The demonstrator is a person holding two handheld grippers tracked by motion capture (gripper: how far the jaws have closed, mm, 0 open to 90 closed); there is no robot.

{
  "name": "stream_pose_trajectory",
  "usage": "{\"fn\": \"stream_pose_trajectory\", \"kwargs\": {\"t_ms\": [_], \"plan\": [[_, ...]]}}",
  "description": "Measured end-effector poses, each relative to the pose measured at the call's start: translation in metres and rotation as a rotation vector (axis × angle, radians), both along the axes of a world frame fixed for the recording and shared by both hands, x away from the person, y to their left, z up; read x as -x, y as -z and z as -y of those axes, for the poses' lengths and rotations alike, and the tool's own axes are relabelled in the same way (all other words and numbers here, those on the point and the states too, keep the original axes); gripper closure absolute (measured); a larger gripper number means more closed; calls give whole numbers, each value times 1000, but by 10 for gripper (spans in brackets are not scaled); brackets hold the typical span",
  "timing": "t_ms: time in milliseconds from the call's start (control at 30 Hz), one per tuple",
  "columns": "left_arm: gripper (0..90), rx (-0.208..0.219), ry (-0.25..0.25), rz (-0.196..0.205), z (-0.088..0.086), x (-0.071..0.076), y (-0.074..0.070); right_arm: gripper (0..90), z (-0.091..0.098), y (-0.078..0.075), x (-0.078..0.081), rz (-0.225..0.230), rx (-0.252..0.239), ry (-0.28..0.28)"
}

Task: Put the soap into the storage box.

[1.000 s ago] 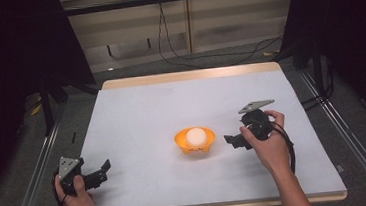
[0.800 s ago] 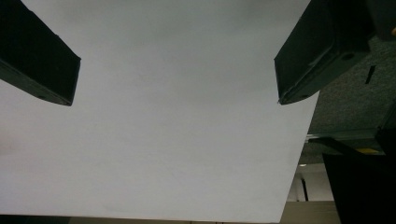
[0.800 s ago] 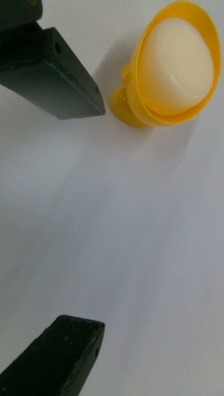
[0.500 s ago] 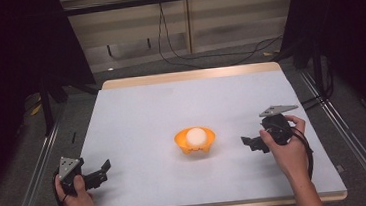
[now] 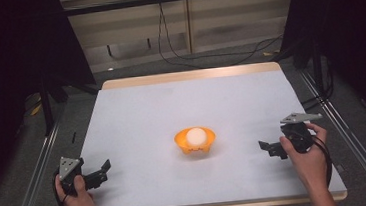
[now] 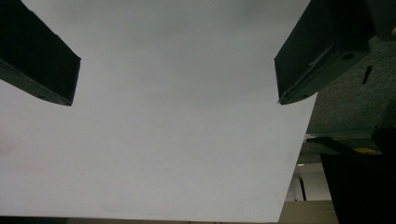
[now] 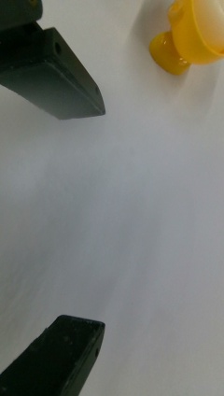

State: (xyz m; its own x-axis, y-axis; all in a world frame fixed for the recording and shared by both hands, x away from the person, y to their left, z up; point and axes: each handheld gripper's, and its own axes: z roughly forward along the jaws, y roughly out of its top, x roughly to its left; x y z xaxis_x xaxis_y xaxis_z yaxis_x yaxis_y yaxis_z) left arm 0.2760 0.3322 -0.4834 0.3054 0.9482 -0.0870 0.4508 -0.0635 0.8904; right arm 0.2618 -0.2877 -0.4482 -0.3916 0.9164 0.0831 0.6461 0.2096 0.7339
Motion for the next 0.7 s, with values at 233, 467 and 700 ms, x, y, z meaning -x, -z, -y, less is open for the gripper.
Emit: {"fn": "stream_pose_trajectory", "kwargs": {"t_ms": [233, 467, 700], "plan": [[0, 1, 2, 0, 0, 0, 0, 0, 24, 7, 13, 23, -14, 27], [0, 6, -2, 1, -1, 0, 0, 0, 45, 13, 26, 36, -23, 58], [0, 4, -2, 2, 0, 0, 0, 0, 64, 23, 38, 45, -45, 98]]}}
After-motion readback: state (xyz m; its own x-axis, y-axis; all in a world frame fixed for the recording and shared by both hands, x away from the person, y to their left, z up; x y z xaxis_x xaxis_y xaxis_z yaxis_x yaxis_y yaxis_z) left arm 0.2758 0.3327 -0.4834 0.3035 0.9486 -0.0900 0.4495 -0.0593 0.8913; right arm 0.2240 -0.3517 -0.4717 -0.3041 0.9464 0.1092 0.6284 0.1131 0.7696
